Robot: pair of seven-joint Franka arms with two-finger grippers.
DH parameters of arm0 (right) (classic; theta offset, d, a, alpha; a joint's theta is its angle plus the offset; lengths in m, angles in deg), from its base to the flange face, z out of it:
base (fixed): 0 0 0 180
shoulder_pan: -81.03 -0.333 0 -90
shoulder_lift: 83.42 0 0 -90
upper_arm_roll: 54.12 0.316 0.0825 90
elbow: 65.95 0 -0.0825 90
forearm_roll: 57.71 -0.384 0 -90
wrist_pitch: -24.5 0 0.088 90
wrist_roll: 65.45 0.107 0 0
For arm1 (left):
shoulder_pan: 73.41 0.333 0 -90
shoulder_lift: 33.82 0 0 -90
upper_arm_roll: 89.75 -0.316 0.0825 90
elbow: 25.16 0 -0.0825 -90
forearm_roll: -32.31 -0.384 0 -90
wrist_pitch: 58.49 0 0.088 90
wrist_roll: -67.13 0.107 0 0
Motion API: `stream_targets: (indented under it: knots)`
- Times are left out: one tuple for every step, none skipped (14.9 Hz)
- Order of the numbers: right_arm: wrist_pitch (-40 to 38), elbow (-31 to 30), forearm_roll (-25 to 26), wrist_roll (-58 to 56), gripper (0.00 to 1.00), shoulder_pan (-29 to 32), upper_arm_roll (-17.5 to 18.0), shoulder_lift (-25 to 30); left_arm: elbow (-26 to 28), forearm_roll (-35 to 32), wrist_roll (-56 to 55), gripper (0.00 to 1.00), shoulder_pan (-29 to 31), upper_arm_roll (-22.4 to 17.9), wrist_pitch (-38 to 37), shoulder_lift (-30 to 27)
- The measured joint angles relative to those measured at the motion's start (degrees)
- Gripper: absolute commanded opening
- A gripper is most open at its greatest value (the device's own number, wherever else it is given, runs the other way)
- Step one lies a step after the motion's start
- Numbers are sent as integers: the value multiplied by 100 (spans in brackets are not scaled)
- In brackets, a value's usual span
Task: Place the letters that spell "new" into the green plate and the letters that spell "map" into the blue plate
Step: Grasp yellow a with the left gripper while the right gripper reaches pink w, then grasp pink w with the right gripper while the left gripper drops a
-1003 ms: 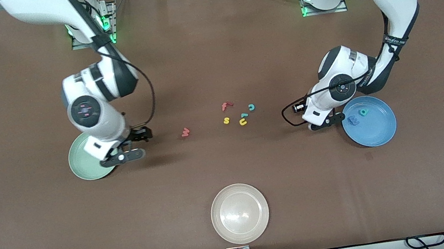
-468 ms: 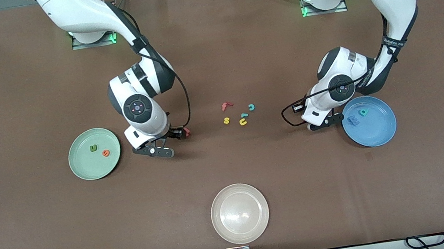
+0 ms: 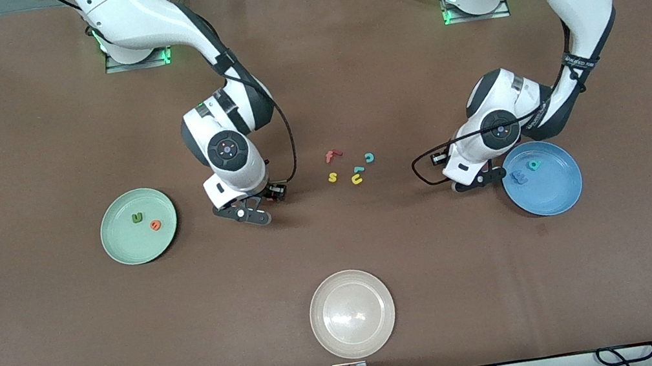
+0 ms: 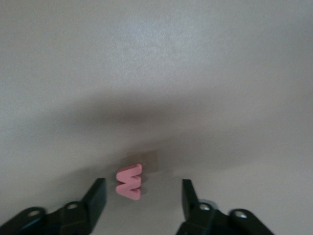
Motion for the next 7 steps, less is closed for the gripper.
stream_targets:
  knots:
    - [25,0,-3,84,63,-28,0,-20,-169,-8,165,8,1,9,-331,-64]
    - [55,0,-4,160,60,-48,0,-43,-373,-8,402,8,3,11,-683,-138]
    - [95,0,-5,198,60,-65,0,-75,-580,-9,674,8,12,7,-1002,-204]
    - [137,0,-8,218,60,-81,1,-113,-792,-9,992,8,38,-6,-1276,-262]
    - [163,0,-9,227,59,-92,1,-148,-974,-11,1341,8,105,-17,-1468,-304]
    - [178,0,-10,232,59,-98,1,-174,-1112,-25,1717,9,218,-28,-1562,-321]
    - [188,0,-11,232,58,-103,1,-196,-1217,-80,2154,10,379,-50,-1599,-315]
